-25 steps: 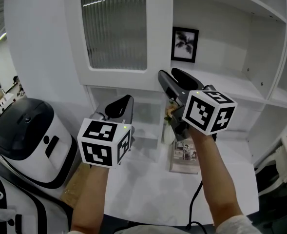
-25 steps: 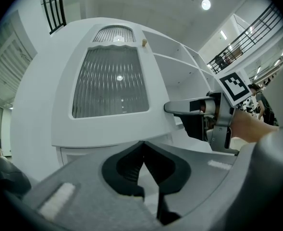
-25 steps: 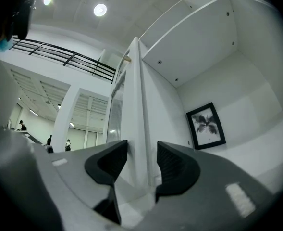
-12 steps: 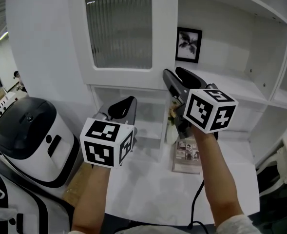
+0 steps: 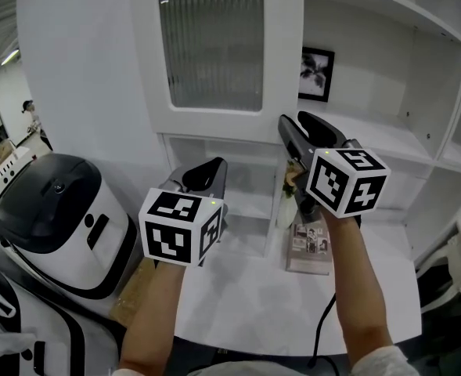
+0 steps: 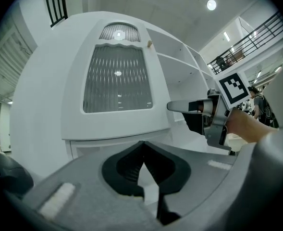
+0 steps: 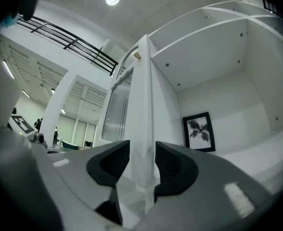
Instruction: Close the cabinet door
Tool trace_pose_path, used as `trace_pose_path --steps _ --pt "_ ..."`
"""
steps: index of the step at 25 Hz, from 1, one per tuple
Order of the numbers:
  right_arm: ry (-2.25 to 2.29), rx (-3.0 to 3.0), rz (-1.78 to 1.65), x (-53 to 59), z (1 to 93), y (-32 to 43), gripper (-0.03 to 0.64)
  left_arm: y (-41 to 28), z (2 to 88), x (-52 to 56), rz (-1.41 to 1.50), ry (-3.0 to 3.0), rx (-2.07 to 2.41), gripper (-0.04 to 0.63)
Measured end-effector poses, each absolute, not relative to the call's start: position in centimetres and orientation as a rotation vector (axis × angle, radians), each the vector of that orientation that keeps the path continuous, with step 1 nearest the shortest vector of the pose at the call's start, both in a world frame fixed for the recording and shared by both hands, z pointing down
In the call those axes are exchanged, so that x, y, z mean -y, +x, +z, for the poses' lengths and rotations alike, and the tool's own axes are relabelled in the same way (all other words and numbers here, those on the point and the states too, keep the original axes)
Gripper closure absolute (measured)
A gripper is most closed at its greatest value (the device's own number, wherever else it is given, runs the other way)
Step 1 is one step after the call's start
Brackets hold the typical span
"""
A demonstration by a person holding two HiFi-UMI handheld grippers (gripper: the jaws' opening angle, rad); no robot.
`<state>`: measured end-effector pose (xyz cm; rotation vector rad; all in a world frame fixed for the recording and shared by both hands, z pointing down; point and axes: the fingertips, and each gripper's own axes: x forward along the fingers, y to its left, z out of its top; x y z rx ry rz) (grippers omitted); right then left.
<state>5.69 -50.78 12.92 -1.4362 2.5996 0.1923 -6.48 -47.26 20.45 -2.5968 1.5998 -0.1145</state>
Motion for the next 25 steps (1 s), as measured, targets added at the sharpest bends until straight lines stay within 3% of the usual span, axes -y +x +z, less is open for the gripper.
trace_pose_path --steps 8,25 --pt "-1.503 -2.579 0.201 48.3 13.2 5.0 0.456 -8.0 20.2 45.2 -0.097 -2.615 -1.574 0.6" --pt "-1.525 -2.636 0.209 41.5 16.1 -0.7 0.535 -13.3 19.8 40.1 -0.095 -2.6 -1.612 0.601"
